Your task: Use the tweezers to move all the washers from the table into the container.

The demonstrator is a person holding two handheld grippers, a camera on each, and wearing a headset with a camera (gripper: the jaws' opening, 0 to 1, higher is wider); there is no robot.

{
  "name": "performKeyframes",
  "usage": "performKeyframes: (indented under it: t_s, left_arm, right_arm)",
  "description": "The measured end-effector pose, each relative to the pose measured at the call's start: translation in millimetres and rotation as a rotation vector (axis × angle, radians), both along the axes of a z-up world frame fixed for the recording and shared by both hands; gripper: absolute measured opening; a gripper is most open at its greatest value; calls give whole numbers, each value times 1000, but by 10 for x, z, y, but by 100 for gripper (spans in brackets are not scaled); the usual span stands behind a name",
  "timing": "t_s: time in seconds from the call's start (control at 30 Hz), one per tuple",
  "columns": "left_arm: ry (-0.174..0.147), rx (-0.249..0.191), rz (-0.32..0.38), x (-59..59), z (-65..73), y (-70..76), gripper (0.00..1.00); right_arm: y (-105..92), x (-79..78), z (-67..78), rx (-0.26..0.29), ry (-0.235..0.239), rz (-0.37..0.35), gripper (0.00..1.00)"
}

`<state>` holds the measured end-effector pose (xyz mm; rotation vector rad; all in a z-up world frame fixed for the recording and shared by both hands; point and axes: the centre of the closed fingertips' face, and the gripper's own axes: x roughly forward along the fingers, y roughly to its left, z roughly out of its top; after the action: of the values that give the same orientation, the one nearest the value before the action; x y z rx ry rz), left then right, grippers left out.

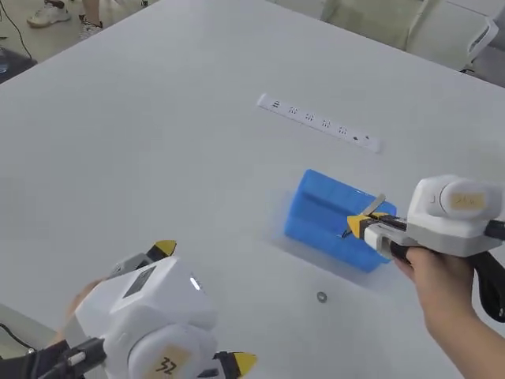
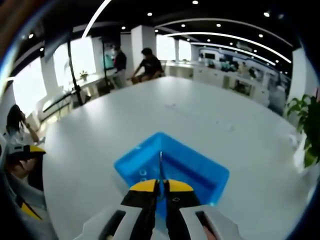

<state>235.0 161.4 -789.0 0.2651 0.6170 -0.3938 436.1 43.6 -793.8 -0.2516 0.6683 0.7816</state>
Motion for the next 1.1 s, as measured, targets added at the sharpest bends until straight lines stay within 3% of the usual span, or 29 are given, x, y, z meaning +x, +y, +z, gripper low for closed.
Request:
performKeyframes:
  t_s: [0.6, 0.63, 1.1]
  left_arm:
    - [5, 5, 0, -1, -16, 8, 99]
    - [9, 3, 1, -3, -22, 11, 99]
    - [1, 5, 0, -2, -16, 23, 99]
  right_arm:
    - [16, -36, -223, -30, 46, 13, 2]
    - [18, -24, -219, -17, 29, 11, 2]
    - [18, -45, -240, -39, 25, 20, 3]
